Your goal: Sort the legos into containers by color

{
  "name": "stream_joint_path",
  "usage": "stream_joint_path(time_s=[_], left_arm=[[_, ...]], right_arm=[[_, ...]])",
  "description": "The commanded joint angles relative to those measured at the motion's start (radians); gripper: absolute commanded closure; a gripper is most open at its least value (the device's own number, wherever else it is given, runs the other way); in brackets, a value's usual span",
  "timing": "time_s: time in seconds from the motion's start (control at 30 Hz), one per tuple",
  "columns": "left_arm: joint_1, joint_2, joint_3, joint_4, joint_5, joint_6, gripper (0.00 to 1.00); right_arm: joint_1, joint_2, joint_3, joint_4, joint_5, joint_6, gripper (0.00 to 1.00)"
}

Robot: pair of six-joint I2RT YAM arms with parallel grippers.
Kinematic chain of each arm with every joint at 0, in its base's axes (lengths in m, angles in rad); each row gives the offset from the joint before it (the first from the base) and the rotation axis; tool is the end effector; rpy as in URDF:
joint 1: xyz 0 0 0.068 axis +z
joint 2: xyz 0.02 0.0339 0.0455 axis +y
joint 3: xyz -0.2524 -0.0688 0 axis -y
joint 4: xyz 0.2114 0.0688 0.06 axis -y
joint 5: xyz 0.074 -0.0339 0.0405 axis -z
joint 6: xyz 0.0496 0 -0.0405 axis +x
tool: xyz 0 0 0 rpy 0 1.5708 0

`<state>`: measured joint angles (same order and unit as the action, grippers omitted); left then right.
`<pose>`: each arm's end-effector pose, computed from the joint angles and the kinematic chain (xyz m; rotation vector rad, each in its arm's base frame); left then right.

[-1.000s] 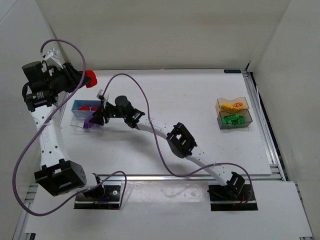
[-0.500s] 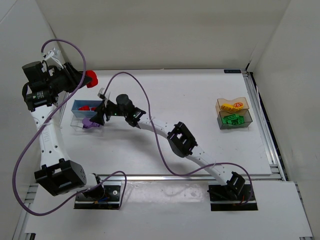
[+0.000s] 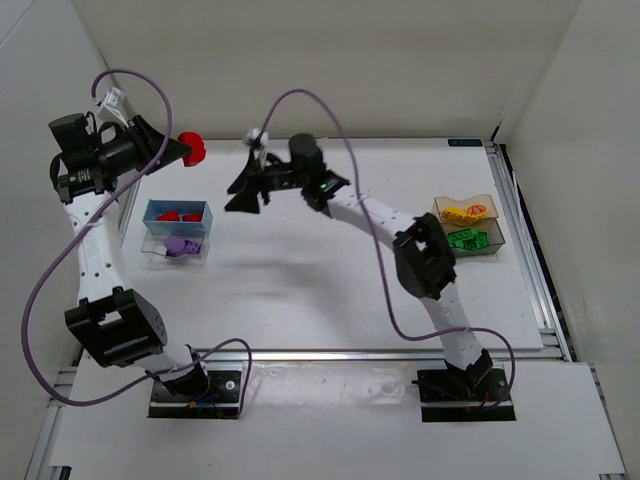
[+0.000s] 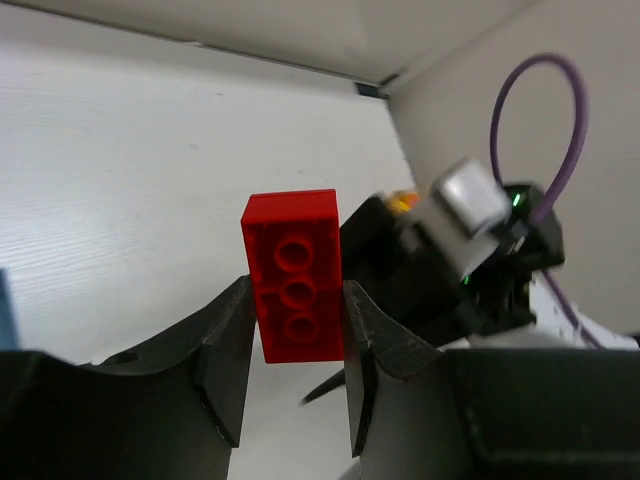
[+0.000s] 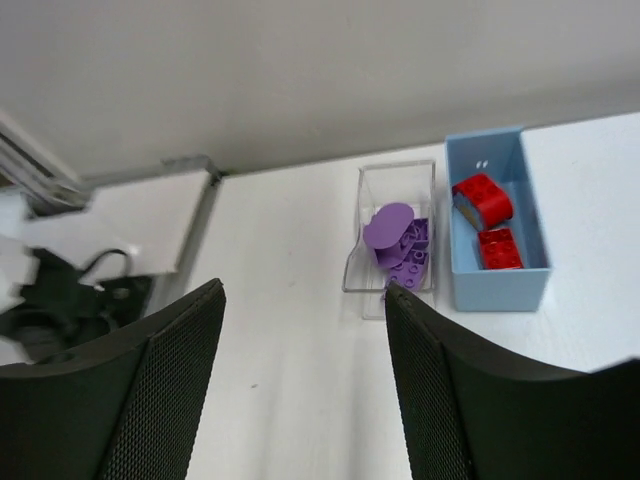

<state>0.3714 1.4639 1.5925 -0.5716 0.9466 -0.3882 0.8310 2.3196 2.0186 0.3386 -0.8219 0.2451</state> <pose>0.2830 0.0670 0.4069 -0.1288 1.9313 -0.9528 0.3232 0.4080 0.2971 -1.1482 1.3148 1.4413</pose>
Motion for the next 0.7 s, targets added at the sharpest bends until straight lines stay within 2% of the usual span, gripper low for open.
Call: stream_joint_path(time_s=[0.0,0.1,0.13,0.2,0.3,0.5,0.67], left_arm=[[0.004,0.029,0.027,0.119,0.289,-0.066,0.8],[-0.002,0.058,-0.041,0.306,0.435,-0.173,0.78],[-0.009,0.078,-0.058,0.364,0.466,-0.246,0.78],[-0.052,0.134,-0.072,0.463,0.543,-0.306,0.78],[-0.116,0.211,-0.037,0.466,0.619,-0.34,0.78],[-0.221,0.282,-0.026,0.466,0.647,-0.285,0.78],[-0.269,0.303,-0.031,0.469,0.606,-0.215,0.79]], right_arm=[[-0.133,-0.14,-0.082,0.005,-0.17,0.138,0.31],[-0.243,-0.157,-0.083,0.037,-0.277,0.359,0.33],[-0.263,-0.166,-0.116,0.104,-0.292,0.406,0.33],[-0.311,-0.19,-0.129,0.087,-0.318,0.438,0.33],[-0.342,-0.183,-0.124,0.108,-0.379,0.569,0.34],[-0.325,-0.197,-0.06,0.023,-0.425,0.585,0.33],[-0.308,-0.198,-0.058,-0.036,-0.382,0.595,0.33]])
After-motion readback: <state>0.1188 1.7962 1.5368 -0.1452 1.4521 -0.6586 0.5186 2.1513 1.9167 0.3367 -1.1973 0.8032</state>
